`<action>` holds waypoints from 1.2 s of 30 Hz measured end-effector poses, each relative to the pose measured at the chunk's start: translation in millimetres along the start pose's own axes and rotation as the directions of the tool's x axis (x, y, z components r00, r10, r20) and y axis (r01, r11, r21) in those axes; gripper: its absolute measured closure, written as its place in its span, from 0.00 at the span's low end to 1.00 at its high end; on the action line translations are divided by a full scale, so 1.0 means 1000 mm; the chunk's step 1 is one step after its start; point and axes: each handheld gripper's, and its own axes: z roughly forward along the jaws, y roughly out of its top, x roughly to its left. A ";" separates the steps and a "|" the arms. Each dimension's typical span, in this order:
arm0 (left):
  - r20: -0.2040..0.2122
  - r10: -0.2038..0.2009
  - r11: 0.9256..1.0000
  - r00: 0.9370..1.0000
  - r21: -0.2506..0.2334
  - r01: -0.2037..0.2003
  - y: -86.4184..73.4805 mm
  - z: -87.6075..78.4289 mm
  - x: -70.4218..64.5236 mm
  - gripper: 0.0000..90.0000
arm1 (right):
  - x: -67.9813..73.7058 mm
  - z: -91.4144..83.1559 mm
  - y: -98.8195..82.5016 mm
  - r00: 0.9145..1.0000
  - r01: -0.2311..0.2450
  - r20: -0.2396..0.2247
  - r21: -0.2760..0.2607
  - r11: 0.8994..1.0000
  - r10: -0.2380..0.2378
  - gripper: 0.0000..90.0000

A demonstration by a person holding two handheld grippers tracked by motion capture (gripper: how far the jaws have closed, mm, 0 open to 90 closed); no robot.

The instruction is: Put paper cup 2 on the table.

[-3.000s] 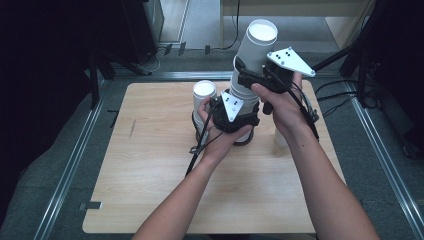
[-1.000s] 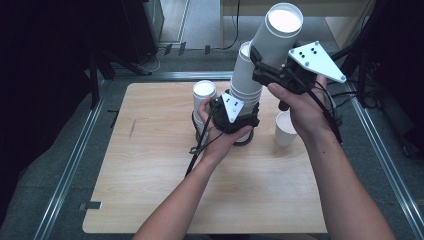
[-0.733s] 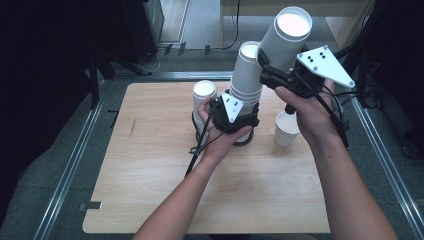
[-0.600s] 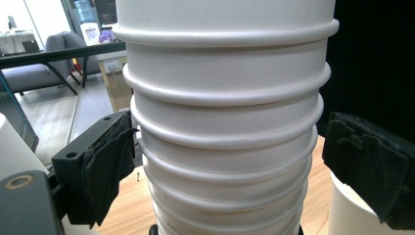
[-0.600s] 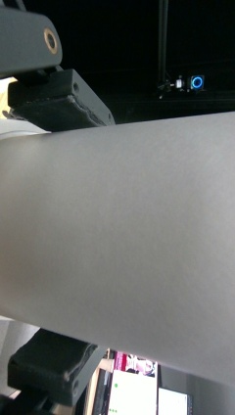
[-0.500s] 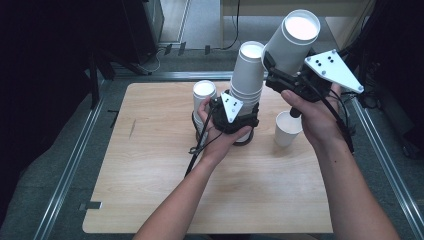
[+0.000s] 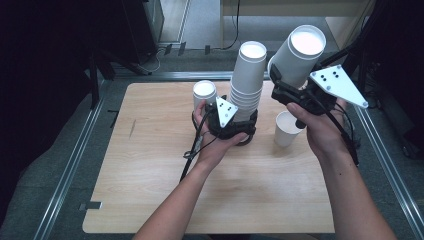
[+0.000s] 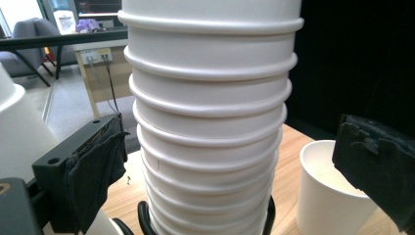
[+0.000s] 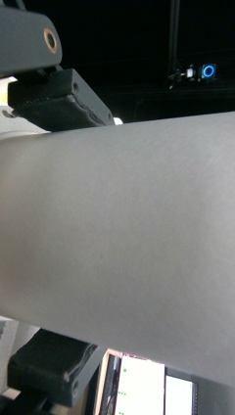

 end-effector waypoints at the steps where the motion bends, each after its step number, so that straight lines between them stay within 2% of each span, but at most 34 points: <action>1: 0.007 -0.001 1.000 1.000 -0.003 0.001 0.000 -0.003 -0.001 0.00 | 0.000 -0.001 -0.001 1.000 -0.002 0.000 0.000 1.000 0.002 0.16; 4: 0.033 -0.014 1.000 0.999 -0.018 0.014 0.001 -0.012 -0.002 0.00 | 0.000 -0.005 -0.006 1.000 -0.009 0.003 0.005 1.000 0.009 0.16; 12: 0.074 -0.009 1.000 0.997 -0.029 0.011 -0.002 -0.033 -0.008 0.00 | 0.002 -0.015 -0.022 1.000 -0.015 0.006 0.023 1.000 0.015 0.15; 17: 0.081 0.002 1.000 0.997 -0.027 0.000 -0.003 -0.043 -0.009 0.00 | 0.001 -0.022 -0.031 1.000 -0.021 0.002 0.030 0.999 0.021 0.15; 21: 0.086 -0.006 1.000 0.996 -0.023 0.008 -0.004 -0.050 -0.010 0.00 | 0.002 -0.027 -0.038 1.000 -0.029 0.004 0.035 0.999 0.029 0.15; 32: 0.106 -0.006 1.000 0.994 -0.003 0.006 -0.008 -0.067 -0.010 0.00 | 0.006 -0.038 -0.057 1.000 -0.022 0.003 0.057 0.998 0.022 0.15; 36: 0.108 -0.010 1.000 0.994 0.001 0.010 -0.011 -0.074 -0.010 0.00 | 0.010 -0.043 -0.065 1.000 -0.006 0.005 0.058 0.998 0.006 0.15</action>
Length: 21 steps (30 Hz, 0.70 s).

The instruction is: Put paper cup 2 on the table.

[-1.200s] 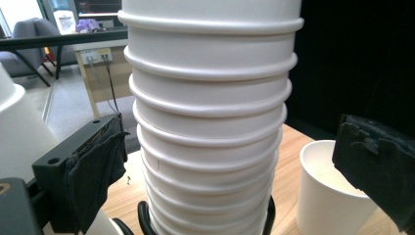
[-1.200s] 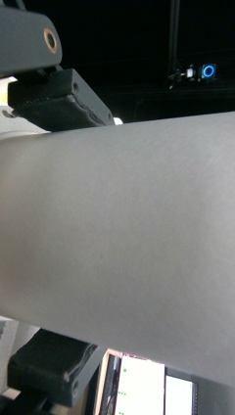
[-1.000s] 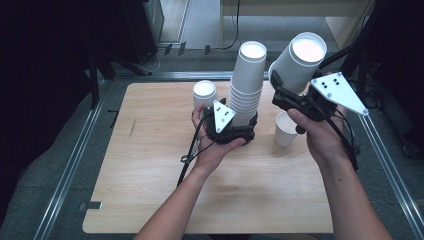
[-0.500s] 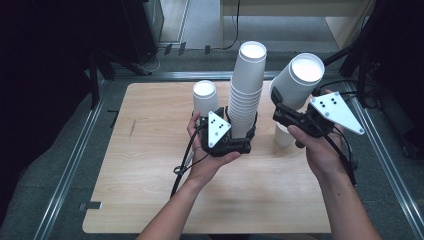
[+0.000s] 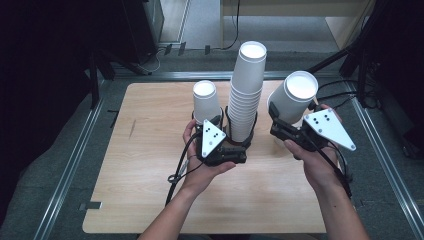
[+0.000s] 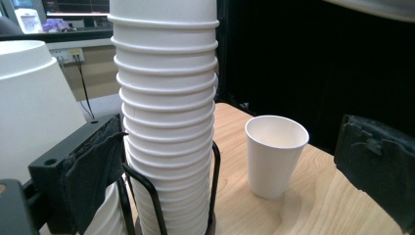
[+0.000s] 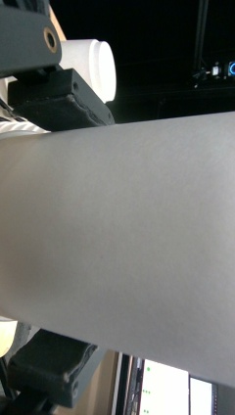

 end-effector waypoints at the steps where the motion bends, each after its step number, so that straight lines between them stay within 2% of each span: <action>1: 0.000 -0.002 1.000 1.000 0.000 0.002 -0.001 -0.001 0.000 0.00 | 0.002 -0.001 -0.002 1.000 0.002 -0.001 0.001 1.000 -0.002 0.15; 12: -0.006 -0.006 1.000 1.000 0.024 0.006 -0.010 -0.013 0.002 0.00 | 0.015 -0.009 -0.023 0.999 0.042 -0.003 0.020 0.999 -0.042 0.15; 21: 0.013 -0.005 0.999 1.000 0.047 0.004 -0.020 -0.023 0.003 0.00 | 0.022 -0.012 -0.040 0.996 0.091 0.011 0.041 0.995 -0.091 0.15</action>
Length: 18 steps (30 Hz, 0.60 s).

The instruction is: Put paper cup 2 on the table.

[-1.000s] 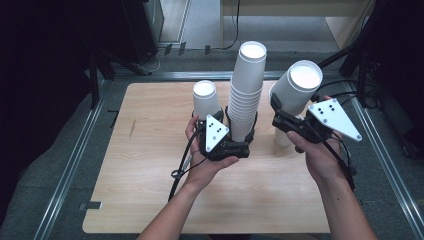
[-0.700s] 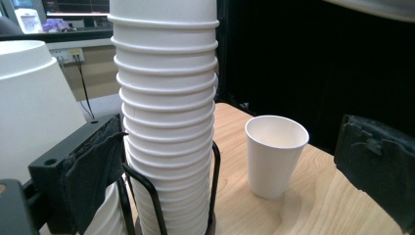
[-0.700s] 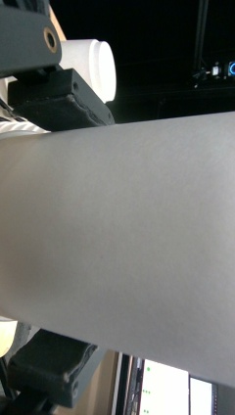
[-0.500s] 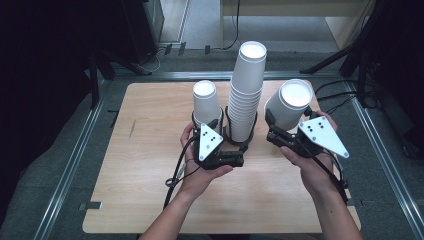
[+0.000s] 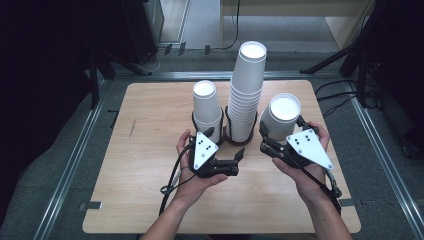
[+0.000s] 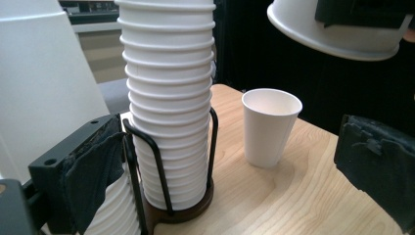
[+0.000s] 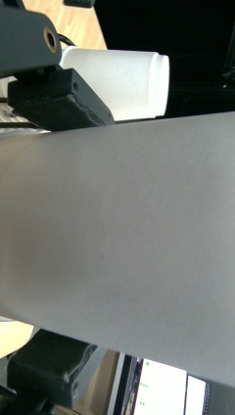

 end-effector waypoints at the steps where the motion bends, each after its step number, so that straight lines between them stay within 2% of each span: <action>1: -0.001 0.000 1.000 1.000 0.004 0.000 0.000 -0.001 0.001 0.00 | 0.000 0.000 -0.002 1.000 0.008 0.002 0.002 1.000 -0.008 0.15; 4: 0.006 -0.001 1.000 1.000 0.012 0.001 -0.003 -0.005 0.001 0.00 | 0.002 -0.001 -0.008 1.000 0.012 0.002 0.011 1.000 -0.012 0.15; 9: 0.024 -0.012 0.999 1.000 0.033 0.012 -0.011 -0.014 0.003 0.00 | 0.006 -0.003 -0.016 0.998 0.056 0.007 0.018 0.998 -0.056 0.15; 13: 0.034 -0.027 0.998 0.999 0.053 0.025 -0.019 -0.020 0.004 0.00 | 0.012 -0.003 -0.024 0.992 0.123 0.022 0.024 0.992 -0.124 0.15; 18: 0.050 -0.032 0.997 0.998 0.078 0.028 -0.029 -0.023 0.006 0.00 | 0.020 -0.004 -0.033 0.983 0.180 0.024 0.032 0.983 -0.181 0.15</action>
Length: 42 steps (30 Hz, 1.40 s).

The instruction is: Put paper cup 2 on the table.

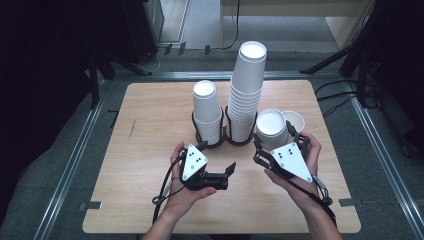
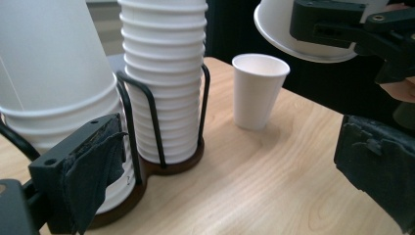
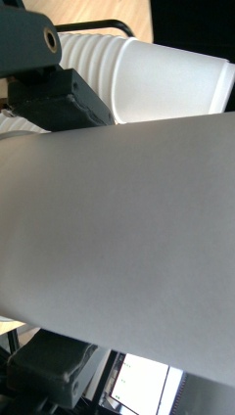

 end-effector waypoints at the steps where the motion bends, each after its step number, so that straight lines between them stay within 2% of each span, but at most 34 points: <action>1: 0.001 -0.002 1.000 1.000 0.005 0.002 -0.001 0.000 0.001 0.00 | 0.002 0.000 -0.002 1.000 0.020 0.004 0.001 1.000 -0.020 0.15; 2: 0.000 0.001 1.000 1.000 0.009 -0.001 -0.001 0.000 0.002 0.00 | 0.004 0.000 -0.004 0.999 0.044 0.007 0.001 0.999 -0.044 0.15; 5: 0.004 -0.013 1.000 1.000 -0.001 0.013 -0.001 -0.003 0.004 0.00 | 0.009 0.000 -0.008 0.997 0.080 0.006 0.007 0.997 -0.080 0.15; 8: 0.011 -0.010 1.000 1.000 -0.002 0.010 -0.002 -0.004 0.004 0.00 | 0.014 0.000 -0.011 0.993 0.120 0.004 0.008 0.993 -0.120 0.15; 12: 0.027 -0.004 1.000 1.000 0.004 0.004 -0.005 -0.006 0.005 0.00 | 0.020 -0.002 -0.018 0.985 0.175 -0.005 0.007 0.985 -0.175 0.15; 14: 0.034 0.002 1.000 0.999 0.005 -0.002 -0.005 -0.007 0.005 0.00 | 0.023 -0.003 -0.023 0.977 0.211 -0.004 0.009 0.977 -0.211 0.15; 17: 0.048 0.007 1.000 0.999 -0.001 -0.006 -0.003 -0.009 0.004 0.00 | 0.026 -0.005 -0.029 0.962 0.273 -0.005 0.006 0.962 -0.273 0.15; 22: 0.076 0.004 1.000 0.997 -0.008 -0.004 -0.002 -0.012 0.002 0.00 | 0.032 -0.007 -0.032 0.947 0.321 -0.020 -0.015 0.947 -0.321 0.15; 24: 0.087 0.001 1.000 0.996 -0.007 0.000 -0.001 -0.012 0.003 0.00 | 0.034 -0.008 -0.032 0.938 0.345 -0.027 -0.025 0.938 -0.345 0.15; 26: 0.097 -0.001 1.000 0.995 -0.004 0.001 -0.001 -0.012 0.003 0.00 | 0.037 -0.009 -0.034 0.924 0.380 -0.031 -0.034 0.924 -0.381 0.15; 29: 0.113 0.005 1.000 0.994 0.004 -0.006 -0.002 -0.011 0.001 0.00 | 0.043 -0.009 -0.038 0.908 0.415 -0.044 -0.034 0.909 -0.416 0.15; 32: 0.126 0.010 1.000 0.992 0.010 -0.012 -0.003 -0.010 -0.002 0.00 | 0.047 -0.009 -0.040 0.903 0.424 -0.058 -0.033 0.905 -0.425 0.15; 35: 0.138 0.014 1.000 0.990 0.013 -0.016 -0.002 -0.010 -0.004 0.00 | 0.050 -0.008 -0.043 0.888 0.453 -0.072 -0.035 0.891 -0.454 0.15; 42: 0.158 0.023 0.999 0.987 0.023 -0.027 -0.001 -0.010 -0.009 0.00 | 0.054 -0.008 -0.050 0.864 0.493 -0.093 -0.038 0.869 -0.495 0.15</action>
